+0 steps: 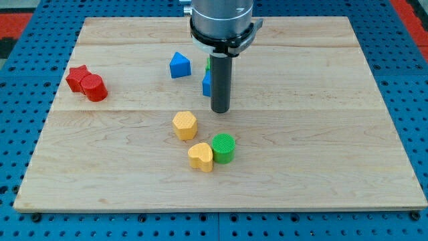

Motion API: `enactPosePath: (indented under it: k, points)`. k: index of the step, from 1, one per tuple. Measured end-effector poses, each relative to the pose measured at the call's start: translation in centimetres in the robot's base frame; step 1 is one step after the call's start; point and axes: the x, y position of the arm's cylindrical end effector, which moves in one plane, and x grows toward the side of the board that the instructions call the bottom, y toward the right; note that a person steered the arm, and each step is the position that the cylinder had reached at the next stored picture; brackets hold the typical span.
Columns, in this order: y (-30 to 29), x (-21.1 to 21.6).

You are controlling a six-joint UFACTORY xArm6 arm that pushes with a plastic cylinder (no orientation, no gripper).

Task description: Move the blue triangle into the green star

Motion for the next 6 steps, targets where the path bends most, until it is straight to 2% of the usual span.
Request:
enactPosePath:
  k: [1,3,4,6]
  points:
    - [-5.0,-1.7]
    - [-10.2,-6.3]
    - [-10.1,-8.7]
    - [-3.2,-9.8]
